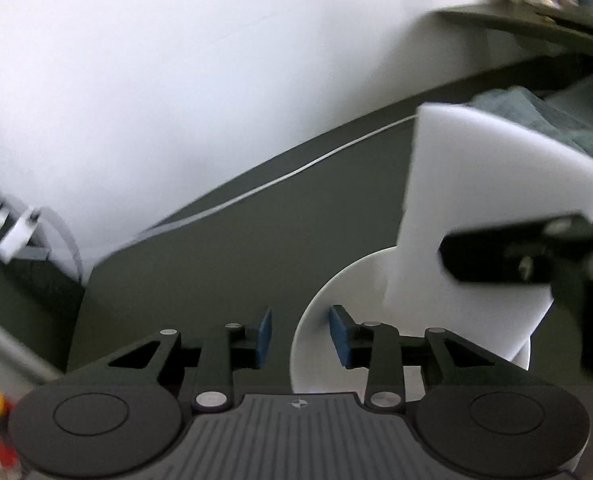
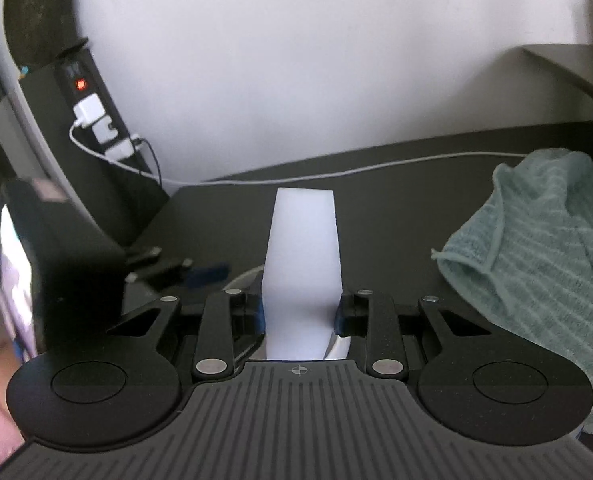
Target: Clean bowl
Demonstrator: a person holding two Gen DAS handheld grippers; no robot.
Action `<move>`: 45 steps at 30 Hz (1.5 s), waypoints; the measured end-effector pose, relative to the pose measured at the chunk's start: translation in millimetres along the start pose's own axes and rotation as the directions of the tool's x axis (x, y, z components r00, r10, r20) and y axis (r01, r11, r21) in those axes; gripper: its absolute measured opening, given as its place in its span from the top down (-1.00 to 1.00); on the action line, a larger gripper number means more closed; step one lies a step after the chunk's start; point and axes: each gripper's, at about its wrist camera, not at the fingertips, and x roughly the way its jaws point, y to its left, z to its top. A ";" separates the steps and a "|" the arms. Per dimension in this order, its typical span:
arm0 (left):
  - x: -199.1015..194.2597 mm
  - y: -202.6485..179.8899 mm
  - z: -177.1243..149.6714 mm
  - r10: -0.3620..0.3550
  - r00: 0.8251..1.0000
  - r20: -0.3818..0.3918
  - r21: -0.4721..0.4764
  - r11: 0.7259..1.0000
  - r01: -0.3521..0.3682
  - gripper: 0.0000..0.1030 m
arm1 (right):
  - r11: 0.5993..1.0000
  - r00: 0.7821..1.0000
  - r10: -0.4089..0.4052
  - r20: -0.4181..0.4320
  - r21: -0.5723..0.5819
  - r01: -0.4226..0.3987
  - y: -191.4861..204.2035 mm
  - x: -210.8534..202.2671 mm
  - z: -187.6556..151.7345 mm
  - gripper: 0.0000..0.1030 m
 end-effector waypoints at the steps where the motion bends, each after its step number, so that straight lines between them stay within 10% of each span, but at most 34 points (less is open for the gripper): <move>1: 0.9 -0.3 1.3 -0.008 1.000 -0.002 0.005 1.000 0.008 0.51 | 1.000 1.000 -0.011 0.001 -0.011 0.011 0.3 1.9 0.7 0.38; 13: -14.5 15.1 -18.6 -0.093 0.985 -0.149 -0.305 0.951 0.044 0.64 | 0.995 0.999 -0.037 0.002 -0.089 0.037 9.2 16.4 13.8 0.39; 20: -18.3 13.6 -22.8 -0.064 0.986 -0.152 -0.309 0.951 0.014 0.66 | 0.995 0.996 -0.043 -0.079 -0.091 0.036 16.9 29.6 -10.4 0.40; 27: -18.7 8.3 -25.5 -0.063 0.985 -0.159 -0.305 0.952 0.012 0.66 | 0.971 0.977 -0.165 0.138 -0.154 0.186 26.0 -22.3 10.7 0.40; 31: -20.1 8.2 -26.3 -0.061 0.986 -0.156 -0.308 0.951 0.010 0.67 | 1.000 0.999 0.013 0.049 -0.025 -0.012 13.5 -9.9 13.3 0.40; 36: -22.9 7.7 -27.1 -0.064 0.986 -0.157 -0.309 0.951 0.013 0.66 | 0.999 0.997 0.005 -0.075 -0.054 -0.009 22.2 34.1 -6.9 0.39; 45: -22.2 6.4 -25.3 -0.056 0.985 -0.162 -0.293 0.956 0.006 0.65 | 0.996 0.995 -0.057 0.080 -0.066 0.063 8.3 -17.6 12.7 0.40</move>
